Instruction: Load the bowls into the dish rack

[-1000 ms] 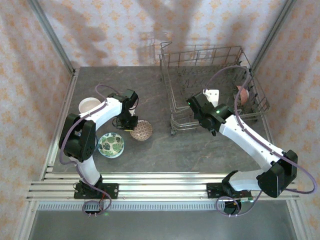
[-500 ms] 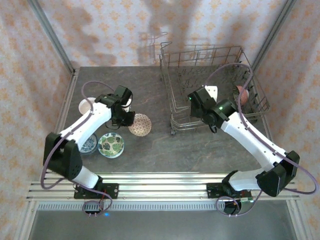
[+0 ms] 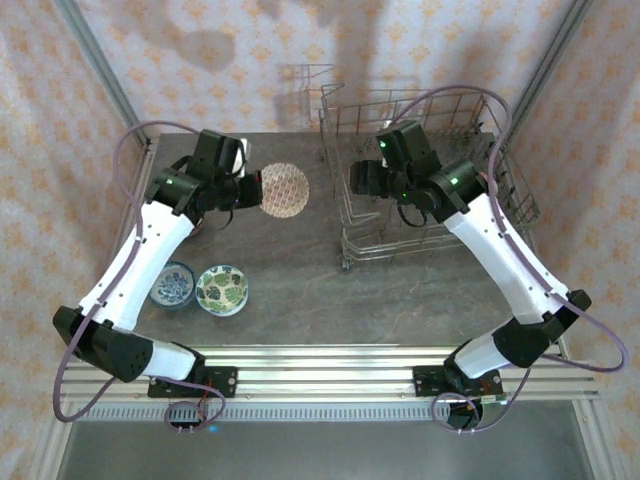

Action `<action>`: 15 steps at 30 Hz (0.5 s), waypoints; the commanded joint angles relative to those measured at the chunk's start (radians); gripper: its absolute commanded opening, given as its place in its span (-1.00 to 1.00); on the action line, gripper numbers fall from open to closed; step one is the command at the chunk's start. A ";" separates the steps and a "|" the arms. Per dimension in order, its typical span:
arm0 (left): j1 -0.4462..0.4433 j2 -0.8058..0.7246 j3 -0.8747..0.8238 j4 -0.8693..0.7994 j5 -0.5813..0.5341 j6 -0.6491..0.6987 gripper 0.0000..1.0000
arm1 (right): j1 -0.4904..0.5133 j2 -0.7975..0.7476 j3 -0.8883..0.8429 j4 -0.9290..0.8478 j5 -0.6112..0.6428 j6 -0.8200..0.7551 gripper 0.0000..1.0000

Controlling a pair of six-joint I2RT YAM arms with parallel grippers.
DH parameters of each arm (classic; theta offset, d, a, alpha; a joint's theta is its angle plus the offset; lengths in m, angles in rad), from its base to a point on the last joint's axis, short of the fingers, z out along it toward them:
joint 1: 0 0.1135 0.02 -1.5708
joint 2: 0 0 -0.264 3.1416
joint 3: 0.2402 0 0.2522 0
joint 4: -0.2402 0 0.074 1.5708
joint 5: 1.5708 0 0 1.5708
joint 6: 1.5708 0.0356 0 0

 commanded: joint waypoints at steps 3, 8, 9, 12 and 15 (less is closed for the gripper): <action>-0.040 0.024 0.130 0.027 0.040 -0.021 -1.00 | 0.004 0.044 0.075 0.033 -0.242 0.005 0.27; -0.084 0.048 0.177 0.026 0.041 -0.026 -1.00 | 0.004 0.072 0.089 0.059 -0.301 0.011 0.10; -0.087 0.054 0.179 0.027 0.044 -0.030 -1.00 | 0.004 0.068 0.081 0.072 -0.307 0.014 0.09; -0.094 0.072 0.185 0.031 0.053 -0.040 -1.00 | 0.004 0.053 0.055 0.102 -0.302 0.013 0.09; -0.107 0.087 0.193 0.037 0.056 -0.047 -1.00 | 0.004 0.039 0.033 0.123 -0.317 0.006 0.09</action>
